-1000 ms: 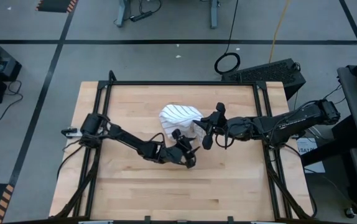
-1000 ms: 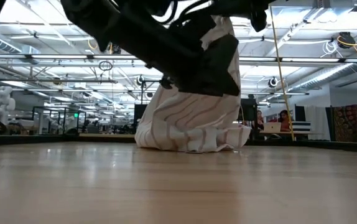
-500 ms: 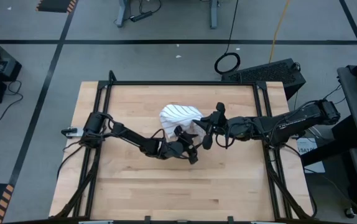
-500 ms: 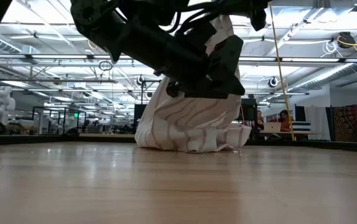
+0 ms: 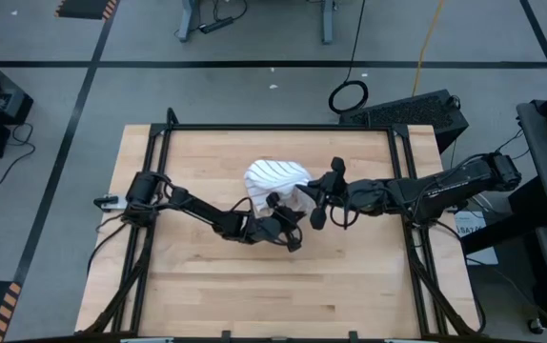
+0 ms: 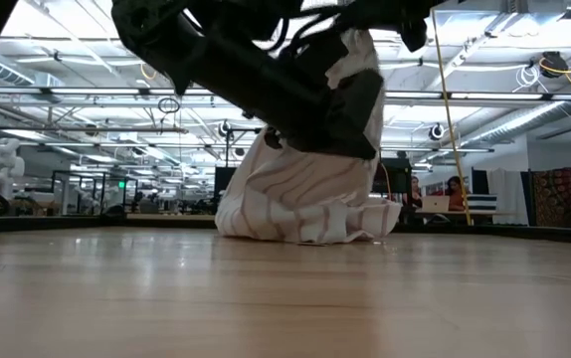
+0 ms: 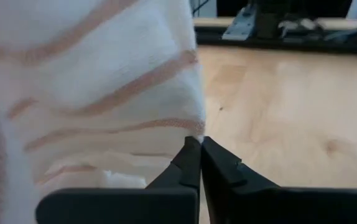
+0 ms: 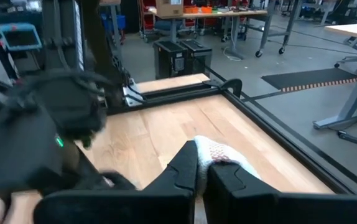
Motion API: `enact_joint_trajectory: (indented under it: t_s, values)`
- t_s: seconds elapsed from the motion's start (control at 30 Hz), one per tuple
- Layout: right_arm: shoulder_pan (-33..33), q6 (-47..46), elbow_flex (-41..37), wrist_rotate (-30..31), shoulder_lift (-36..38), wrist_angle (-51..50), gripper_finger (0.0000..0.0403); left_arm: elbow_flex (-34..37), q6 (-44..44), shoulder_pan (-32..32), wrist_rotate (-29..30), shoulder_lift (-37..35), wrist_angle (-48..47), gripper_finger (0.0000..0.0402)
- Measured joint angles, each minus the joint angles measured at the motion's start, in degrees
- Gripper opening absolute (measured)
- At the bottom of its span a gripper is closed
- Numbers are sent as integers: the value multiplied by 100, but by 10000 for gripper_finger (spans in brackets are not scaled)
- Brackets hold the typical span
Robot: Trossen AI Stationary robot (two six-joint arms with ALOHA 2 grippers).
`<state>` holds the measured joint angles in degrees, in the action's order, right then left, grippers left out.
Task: Roll towel into tight, uniform cylinder
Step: Fold the white brown kitchen towel
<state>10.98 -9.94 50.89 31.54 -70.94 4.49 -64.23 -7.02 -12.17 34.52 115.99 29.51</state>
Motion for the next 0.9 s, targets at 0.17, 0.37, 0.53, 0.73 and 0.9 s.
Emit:
enact_joint_trajectory:
  t_s: [0.17, 0.37, 0.53, 0.73, 0.9]
  values:
    - [0, 17, -4, -10, 0, -219, 4, 2, 206, -113, -3, -335, -411, 3]
    - [0, -11, -4, -10, 35, -362, 24, 2, 613, -145, -4, -819, -992, 1]
    - [50, -37, 2, 8, 320, -879, 83, 5, 647, -33, -31, -1099, -1606, 1]
    - [236, -915, -1, 14, 499, -2507, 148, 0, 801, 39, -263, -1424, -1844, 0]
    - [503, -1538, -267, 168, 436, -2898, 174, 0, 955, 179, -607, -1469, -1810, 0]
